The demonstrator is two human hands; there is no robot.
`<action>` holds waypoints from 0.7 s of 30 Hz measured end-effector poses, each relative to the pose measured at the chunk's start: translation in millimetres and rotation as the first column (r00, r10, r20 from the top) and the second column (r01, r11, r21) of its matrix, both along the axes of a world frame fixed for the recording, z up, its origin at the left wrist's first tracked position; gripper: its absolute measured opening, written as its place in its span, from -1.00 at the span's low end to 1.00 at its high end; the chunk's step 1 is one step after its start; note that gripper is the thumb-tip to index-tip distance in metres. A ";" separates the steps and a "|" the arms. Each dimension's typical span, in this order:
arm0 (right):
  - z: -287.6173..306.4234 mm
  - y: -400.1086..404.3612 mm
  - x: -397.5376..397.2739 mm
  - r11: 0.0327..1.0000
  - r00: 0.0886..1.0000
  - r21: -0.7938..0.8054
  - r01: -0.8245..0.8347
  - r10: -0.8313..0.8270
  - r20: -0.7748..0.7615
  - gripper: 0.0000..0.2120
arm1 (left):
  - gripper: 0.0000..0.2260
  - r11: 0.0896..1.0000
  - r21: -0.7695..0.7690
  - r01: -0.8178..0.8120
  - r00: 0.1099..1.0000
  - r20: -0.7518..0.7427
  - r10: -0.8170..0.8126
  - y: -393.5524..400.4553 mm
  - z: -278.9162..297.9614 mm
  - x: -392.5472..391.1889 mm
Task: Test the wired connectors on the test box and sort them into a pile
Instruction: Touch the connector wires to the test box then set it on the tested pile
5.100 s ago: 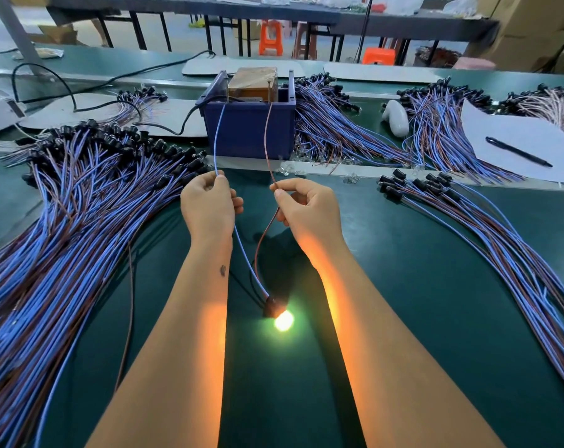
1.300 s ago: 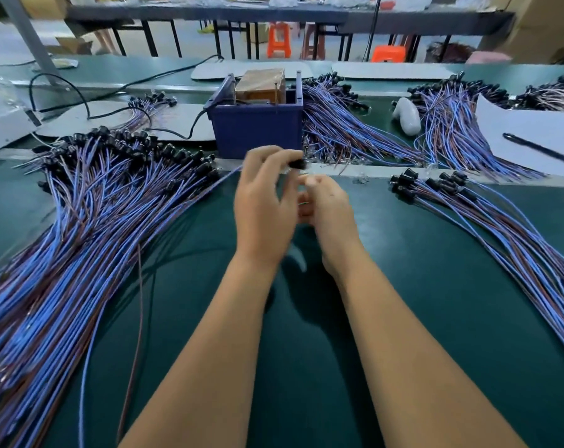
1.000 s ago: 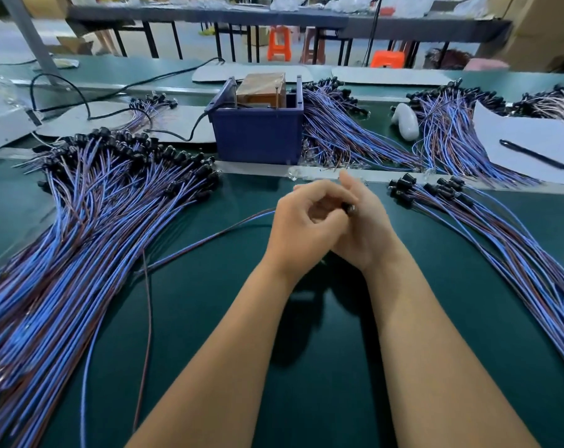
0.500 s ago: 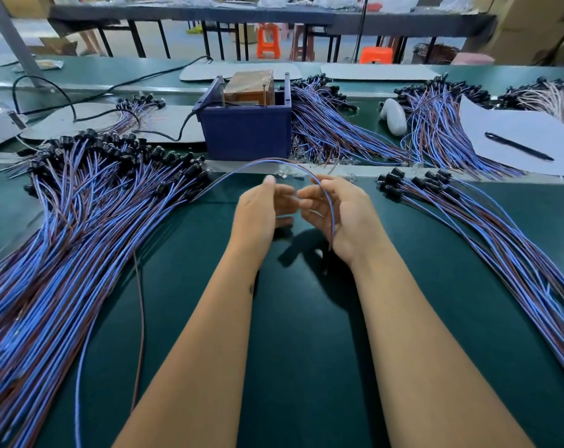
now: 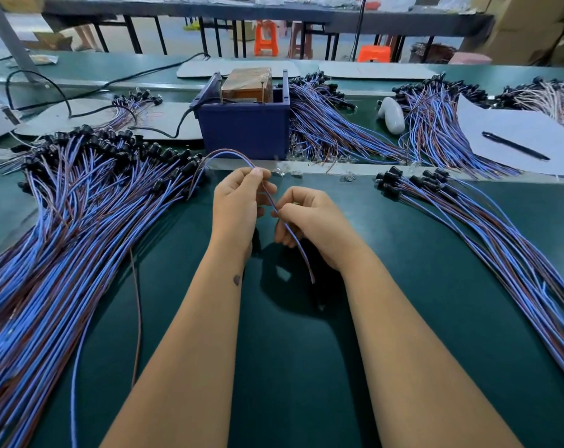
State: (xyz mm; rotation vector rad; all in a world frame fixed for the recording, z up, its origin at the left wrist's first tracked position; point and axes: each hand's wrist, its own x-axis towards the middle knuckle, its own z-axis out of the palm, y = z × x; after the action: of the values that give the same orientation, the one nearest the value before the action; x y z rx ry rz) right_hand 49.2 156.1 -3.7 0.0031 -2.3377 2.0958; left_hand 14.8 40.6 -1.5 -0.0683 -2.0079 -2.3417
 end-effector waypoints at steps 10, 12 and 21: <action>1.7 4.3 -4.2 0.943 0.976 -0.269 0.194 -0.214 -0.046 -0.79 | -0.84 0.884 -0.364 0.292 0.954 0.048 -0.296 6.6 1.4 9.7; -1.5 2.4 -5.8 0.943 0.961 -0.215 0.253 -0.271 -0.058 -0.83 | -0.81 0.854 -0.424 0.302 0.947 0.030 -0.321 8.5 -1.5 10.5; -7.5 2.9 -8.5 0.931 0.930 -0.144 0.335 -0.351 -0.112 -0.83 | -0.89 0.876 -0.423 0.231 0.963 -0.026 -0.267 7.9 -8.2 5.8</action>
State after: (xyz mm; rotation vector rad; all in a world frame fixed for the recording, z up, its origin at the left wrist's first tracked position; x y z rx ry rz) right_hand 40.7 158.9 -11.2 -0.2389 -1.9597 1.9902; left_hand 20.6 48.5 -9.7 -0.4627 -2.5507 -1.9389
